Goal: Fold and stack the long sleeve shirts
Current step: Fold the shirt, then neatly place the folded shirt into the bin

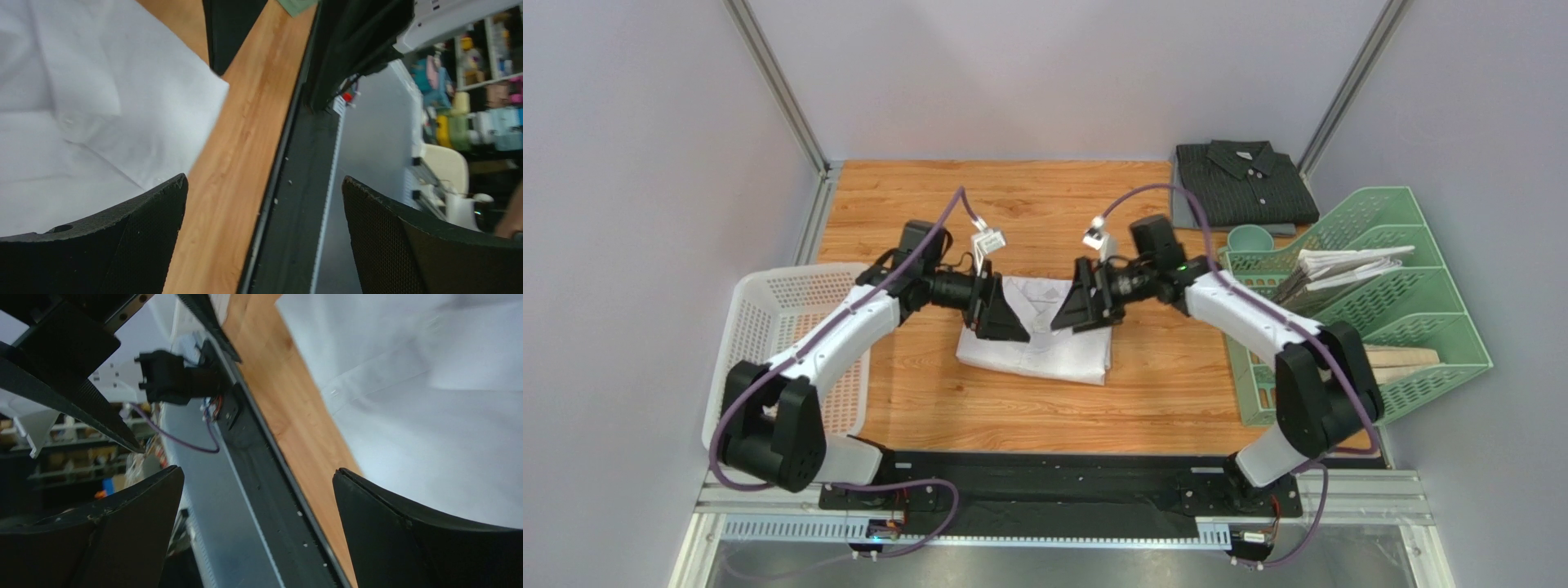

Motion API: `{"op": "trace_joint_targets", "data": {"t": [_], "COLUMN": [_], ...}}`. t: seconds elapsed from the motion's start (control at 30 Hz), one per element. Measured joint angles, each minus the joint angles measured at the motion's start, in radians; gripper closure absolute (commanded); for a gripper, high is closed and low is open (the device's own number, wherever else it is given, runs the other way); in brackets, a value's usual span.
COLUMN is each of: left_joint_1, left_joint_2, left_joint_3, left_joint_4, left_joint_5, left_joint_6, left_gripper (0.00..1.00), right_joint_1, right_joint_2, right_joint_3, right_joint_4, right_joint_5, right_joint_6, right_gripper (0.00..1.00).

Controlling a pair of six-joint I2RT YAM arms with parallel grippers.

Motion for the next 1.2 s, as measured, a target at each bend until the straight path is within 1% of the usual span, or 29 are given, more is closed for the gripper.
{"op": "trace_joint_targets", "data": {"t": [0.1,0.17,0.37,0.43,0.47,0.6,0.73,0.9,1.07,1.1,1.2], "left_joint_1": [-0.015,-0.008,0.026,0.057,0.074,0.094,0.101,0.146,0.188,0.187,0.163], "left_joint_2": [0.095,0.182,0.424,0.500,0.536,0.594,0.604,0.567,0.465,0.435,0.322], "left_joint_3": [-0.085,-0.111,-0.116,-0.110,-0.099,-0.049,-0.027,-0.034,-0.038,-0.037,-0.019], "left_joint_4": [0.032,0.045,0.054,0.042,0.029,-0.022,-0.048,-0.093,-0.145,-0.160,-0.208], "left_joint_5": [0.058,0.080,0.097,0.101,0.129,0.169,0.165,0.124,0.043,0.032,-0.021], "left_joint_6": [-0.062,-0.082,-0.070,-0.062,-0.062,-0.057,-0.038,-0.012,0.057,0.073,0.113], "left_gripper": [0.01,0.03,0.07,0.07,0.07,0.08,0.08,0.08,0.07,0.06,0.06], "right_joint_1": [0.132,0.161,0.132,0.107,0.093,0.045,0.000,-0.027,-0.045,-0.049,-0.060], "right_joint_2": [0.106,0.172,0.377,0.435,0.455,0.494,0.505,0.505,0.489,0.474,0.388], "right_joint_3": [-0.062,-0.073,-0.075,-0.080,-0.080,-0.074,-0.063,-0.026,0.013,0.017,0.018], "right_joint_4": [0.080,0.124,0.253,0.280,0.296,0.323,0.288,0.138,-0.048,-0.089,-0.190], "right_joint_5": [-0.053,-0.071,-0.109,-0.147,-0.185,-0.275,-0.302,-0.290,-0.238,-0.217,-0.141], "right_joint_6": [0.085,0.125,0.187,0.195,0.197,0.158,0.096,-0.019,-0.126,-0.146,-0.193], "right_gripper": [0.00,0.02,0.06,0.08,0.08,0.10,0.11,0.12,0.14,0.13,0.10]}}
